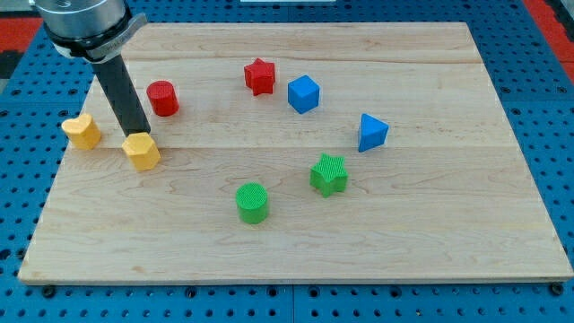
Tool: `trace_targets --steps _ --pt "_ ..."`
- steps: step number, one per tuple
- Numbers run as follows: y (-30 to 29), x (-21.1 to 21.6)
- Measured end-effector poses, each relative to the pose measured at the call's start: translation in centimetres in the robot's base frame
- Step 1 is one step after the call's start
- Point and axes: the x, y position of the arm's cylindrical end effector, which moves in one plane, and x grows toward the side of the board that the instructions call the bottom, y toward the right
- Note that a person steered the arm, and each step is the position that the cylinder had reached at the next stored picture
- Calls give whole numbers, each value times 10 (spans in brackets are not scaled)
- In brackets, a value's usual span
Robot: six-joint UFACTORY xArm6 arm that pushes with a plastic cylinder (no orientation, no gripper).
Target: Move the yellow hexagon towards the center
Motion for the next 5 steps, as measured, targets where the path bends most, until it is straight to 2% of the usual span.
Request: trace_targets --steps 1,2,3,4,5 --pt "-24 15" --pt "-26 57" --pt "-2 59" --pt "-28 42" --pt "-10 30"
